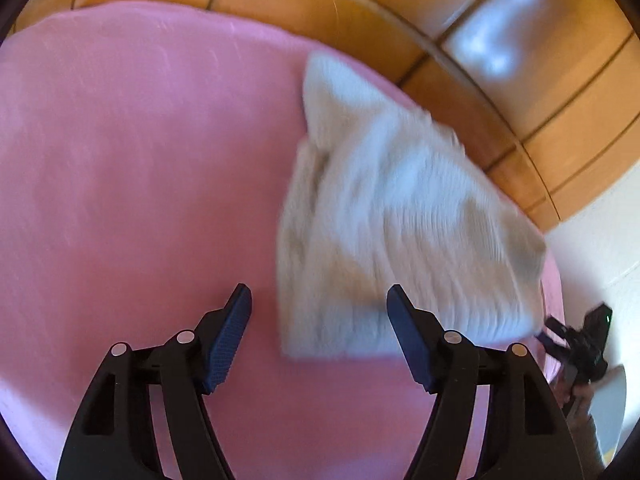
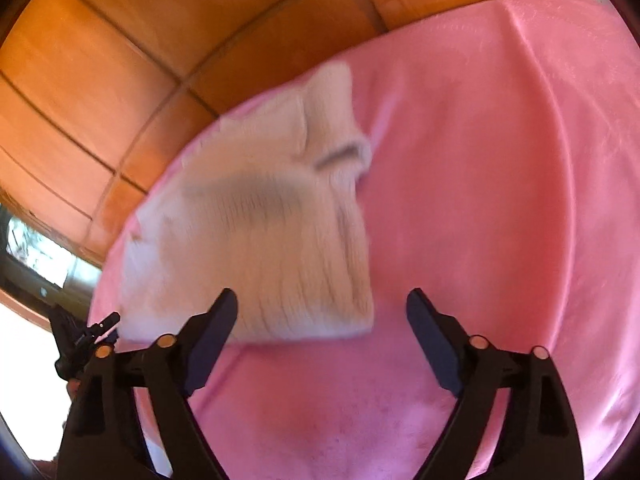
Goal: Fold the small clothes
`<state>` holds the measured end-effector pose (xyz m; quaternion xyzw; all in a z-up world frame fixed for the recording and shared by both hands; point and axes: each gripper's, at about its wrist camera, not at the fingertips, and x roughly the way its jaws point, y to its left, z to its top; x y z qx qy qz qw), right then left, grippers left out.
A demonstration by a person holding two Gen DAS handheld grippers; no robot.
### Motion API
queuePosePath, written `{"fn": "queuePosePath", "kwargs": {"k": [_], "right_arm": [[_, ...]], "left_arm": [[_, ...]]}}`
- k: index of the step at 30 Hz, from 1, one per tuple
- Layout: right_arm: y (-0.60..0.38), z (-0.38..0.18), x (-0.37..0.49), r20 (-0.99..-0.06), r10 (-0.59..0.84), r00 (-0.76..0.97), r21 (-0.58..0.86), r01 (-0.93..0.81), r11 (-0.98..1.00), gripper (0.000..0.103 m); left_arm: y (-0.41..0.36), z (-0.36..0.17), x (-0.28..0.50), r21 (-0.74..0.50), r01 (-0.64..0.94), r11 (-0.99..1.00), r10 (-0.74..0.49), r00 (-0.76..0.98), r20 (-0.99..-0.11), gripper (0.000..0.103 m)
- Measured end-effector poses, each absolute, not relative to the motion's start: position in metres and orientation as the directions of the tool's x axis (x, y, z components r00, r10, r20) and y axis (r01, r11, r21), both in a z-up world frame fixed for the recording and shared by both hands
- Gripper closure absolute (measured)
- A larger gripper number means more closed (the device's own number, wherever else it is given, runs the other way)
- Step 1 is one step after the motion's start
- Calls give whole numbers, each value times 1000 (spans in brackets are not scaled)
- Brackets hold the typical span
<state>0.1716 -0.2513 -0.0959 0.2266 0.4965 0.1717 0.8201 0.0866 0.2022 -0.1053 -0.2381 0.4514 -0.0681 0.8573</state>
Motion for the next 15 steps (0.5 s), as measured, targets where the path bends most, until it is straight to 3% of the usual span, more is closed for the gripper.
{"fn": "queuePosePath", "kwargs": {"k": [2,3,4,5,6,15], "right_arm": [[-235,-99,175,-750,480,454,504,-77,860,39],[-230,-99,176,-757,471,453,491,-81,867,49],[-225,-99,178,-765,460,451,477,-83,875,68],[-222,-97,180,-767,459,448,475,-84,876,81],[-220,-93,179,-762,464,452,482,-83,872,84],[-230,-42,127,-669,541,509,541,-166,825,88]], "left_arm": [[193,-106,83,-454,-76,888,-330,583,-743,56],[191,-108,86,-452,-79,889,-332,568,-753,76],[189,-108,89,-451,-85,888,-331,563,-757,83],[187,-106,88,-451,-80,889,-330,570,-752,85],[185,-105,84,-439,-74,895,-322,574,-753,86],[192,-77,39,-466,-20,885,-361,601,-713,90]]}}
